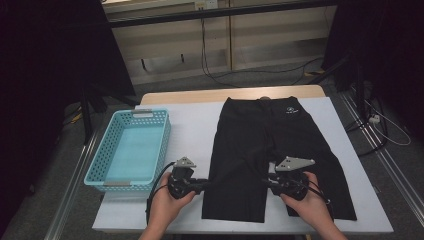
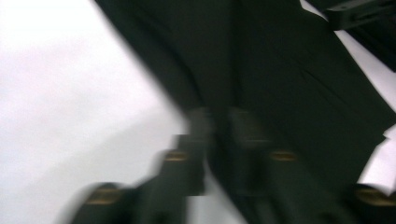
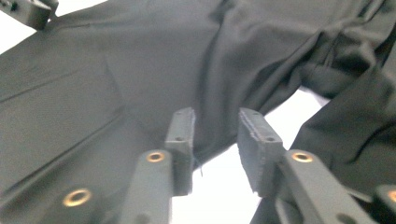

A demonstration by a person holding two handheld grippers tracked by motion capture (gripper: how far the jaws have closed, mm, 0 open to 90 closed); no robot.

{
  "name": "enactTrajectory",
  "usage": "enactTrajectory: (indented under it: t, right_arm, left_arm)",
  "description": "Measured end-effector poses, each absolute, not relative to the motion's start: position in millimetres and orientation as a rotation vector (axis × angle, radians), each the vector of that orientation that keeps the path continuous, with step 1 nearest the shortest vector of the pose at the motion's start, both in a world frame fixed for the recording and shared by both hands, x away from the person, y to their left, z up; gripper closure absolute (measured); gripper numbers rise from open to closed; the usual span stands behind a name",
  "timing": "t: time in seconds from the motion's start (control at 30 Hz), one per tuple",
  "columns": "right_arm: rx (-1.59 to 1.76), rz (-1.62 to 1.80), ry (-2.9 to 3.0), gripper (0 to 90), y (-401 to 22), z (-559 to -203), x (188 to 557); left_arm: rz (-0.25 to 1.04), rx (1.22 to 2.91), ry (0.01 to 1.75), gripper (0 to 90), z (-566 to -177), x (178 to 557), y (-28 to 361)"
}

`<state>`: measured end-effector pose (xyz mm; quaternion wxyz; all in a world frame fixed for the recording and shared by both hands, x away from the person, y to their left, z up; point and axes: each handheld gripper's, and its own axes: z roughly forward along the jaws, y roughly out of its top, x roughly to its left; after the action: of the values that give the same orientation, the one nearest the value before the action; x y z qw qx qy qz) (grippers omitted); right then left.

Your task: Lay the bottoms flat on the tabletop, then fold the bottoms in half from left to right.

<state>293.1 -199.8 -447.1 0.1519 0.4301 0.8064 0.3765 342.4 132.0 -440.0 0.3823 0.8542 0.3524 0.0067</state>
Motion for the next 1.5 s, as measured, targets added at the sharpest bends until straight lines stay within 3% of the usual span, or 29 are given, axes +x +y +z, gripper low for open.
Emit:
enactTrajectory:
  t: [0.1, 0.23, 0.47, 0.67, 1.07, 1.5]
  right_arm:
    - [1.236, 1.100, 2.275, 51.7, -200, -444, 293]
    - [1.243, 1.119, 2.242, 40.2, -200, -443, 294]
    - [1.271, 1.132, 2.203, 28.8, -200, -443, 295]
    - [1.271, 1.148, 2.179, 22.5, -200, -441, 297]
    - [1.282, 1.147, 2.151, 19.9, -205, -438, 293]
    - [1.283, 1.142, 2.148, 19.6, -205, -440, 297]
  left_arm:
    - [0.062, 2.169, 0.902, 49.1, -441, 344, 132]
    - [0.066, 2.155, 0.901, 35.5, -441, 346, 131]
    - [0.095, 2.154, 0.898, 23.9, -442, 348, 132]
    - [0.118, 2.151, 0.897, 20.3, -440, 350, 129]
    - [0.139, 2.166, 0.895, 19.6, -442, 356, 120]
    - [0.184, 2.188, 0.946, 31.4, -450, 369, 108]
